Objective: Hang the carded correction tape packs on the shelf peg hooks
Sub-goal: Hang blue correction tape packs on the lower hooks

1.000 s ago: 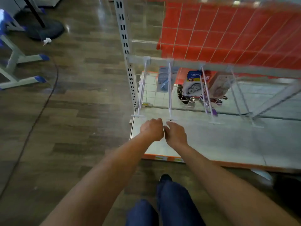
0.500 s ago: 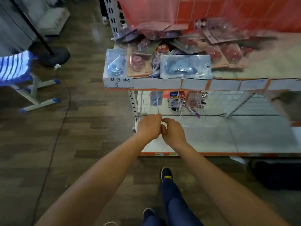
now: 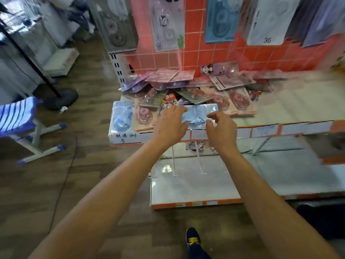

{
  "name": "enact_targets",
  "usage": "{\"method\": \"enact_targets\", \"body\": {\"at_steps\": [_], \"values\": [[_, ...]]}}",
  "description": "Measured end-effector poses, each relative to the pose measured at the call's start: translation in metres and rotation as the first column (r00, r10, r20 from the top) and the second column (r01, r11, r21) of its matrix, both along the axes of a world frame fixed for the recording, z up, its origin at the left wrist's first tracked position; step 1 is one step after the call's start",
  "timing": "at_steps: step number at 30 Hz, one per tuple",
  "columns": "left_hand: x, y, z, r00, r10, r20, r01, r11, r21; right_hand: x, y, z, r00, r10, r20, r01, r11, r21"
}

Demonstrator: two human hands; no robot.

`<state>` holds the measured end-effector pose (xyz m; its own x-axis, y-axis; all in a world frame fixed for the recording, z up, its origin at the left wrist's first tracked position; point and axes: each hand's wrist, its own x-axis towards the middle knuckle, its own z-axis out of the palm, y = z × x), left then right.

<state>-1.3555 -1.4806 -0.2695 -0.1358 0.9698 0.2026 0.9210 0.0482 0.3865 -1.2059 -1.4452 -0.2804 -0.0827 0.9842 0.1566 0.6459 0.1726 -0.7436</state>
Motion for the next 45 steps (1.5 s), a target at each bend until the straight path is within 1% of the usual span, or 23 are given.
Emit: {"method": "enact_targets", "body": {"at_steps": [2, 4, 7, 11, 17, 19, 22, 27, 30, 32, 33, 35, 36, 37, 39, 42, 45], "values": [[-0.006, 0.016, 0.001, 0.997, -0.029, -0.075, 0.027, 0.999, -0.026, 0.001, 0.014, 0.0, 0.999, -0.025, 0.035, 0.025, 1.0, -0.018], [-0.011, 0.029, -0.001, 0.99, -0.063, -0.127, 0.051, 0.995, -0.091, 0.003, 0.025, -0.002, 0.996, -0.043, 0.08, 0.046, 0.998, -0.03], [-0.016, 0.043, -0.003, 0.983, -0.1, -0.155, 0.069, 0.979, -0.191, 0.004, 0.036, -0.005, 0.989, -0.038, 0.144, 0.049, 0.996, -0.077], [-0.018, 0.051, -0.006, 0.978, -0.115, -0.175, 0.061, 0.956, -0.287, 0.004, 0.042, -0.006, 0.979, -0.032, 0.2, 0.059, 0.99, -0.128], [-0.019, 0.052, -0.01, 0.979, -0.107, -0.173, 0.057, 0.961, -0.269, 0.003, 0.046, -0.006, 0.986, -0.047, 0.157, 0.072, 0.985, -0.159], [-0.019, 0.05, -0.009, 0.98, -0.093, -0.176, 0.049, 0.97, -0.238, 0.005, 0.048, -0.006, 0.993, -0.063, 0.098, 0.079, 0.984, -0.162], [-0.02, 0.047, -0.004, 0.983, -0.061, -0.172, 0.03, 0.984, -0.176, 0.008, 0.048, -0.005, 0.993, -0.109, -0.041, 0.102, 0.983, -0.15], [-0.019, 0.038, 0.009, 0.982, -0.044, -0.184, 0.029, 0.996, -0.082, 0.007, 0.046, 0.002, 0.966, -0.154, -0.208, 0.135, 0.985, -0.106], [-0.018, 0.034, 0.013, 0.989, -0.024, -0.145, 0.021, 1.0, -0.022, 0.008, 0.044, 0.01, 0.936, -0.154, -0.317, 0.137, 0.988, -0.073], [-0.016, 0.028, 0.015, 0.996, -0.017, -0.086, 0.02, 0.999, 0.036, 0.008, 0.041, 0.017, 0.883, -0.153, -0.443, 0.138, 0.988, -0.067], [-0.015, 0.025, 0.016, 0.999, -0.009, -0.044, 0.012, 0.998, 0.066, 0.008, 0.04, 0.021, 0.833, -0.172, -0.526, 0.145, 0.985, -0.092], [-0.012, 0.018, 0.017, 0.999, 0.02, 0.041, -0.024, 0.995, 0.099, 0.007, 0.04, 0.026, 0.703, -0.246, -0.667, 0.147, 0.968, -0.202], [-0.011, 0.015, 0.018, 0.996, 0.04, 0.079, -0.048, 0.994, 0.097, 0.006, 0.04, 0.027, 0.65, -0.276, -0.708, 0.125, 0.958, -0.258], [-0.009, 0.012, 0.018, 0.991, 0.062, 0.115, -0.072, 0.994, 0.088, 0.003, 0.038, 0.029, 0.616, -0.288, -0.734, 0.09, 0.951, -0.297], [-0.005, 0.007, 0.02, 0.978, 0.113, 0.175, -0.12, 0.992, 0.027, -0.003, 0.034, 0.029, 0.581, -0.279, -0.765, 0.032, 0.947, -0.321], [-0.003, -0.002, 0.019, 0.959, 0.162, 0.233, -0.145, 0.985, -0.09, -0.009, 0.029, 0.029, 0.551, -0.261, -0.793, 0.008, 0.951, -0.308], [-0.009, -0.014, 0.013, 0.911, 0.16, 0.379, -0.113, 0.983, -0.144, -0.014, 0.025, 0.027, 0.572, -0.245, -0.783, 0.009, 0.956, -0.292]]}}
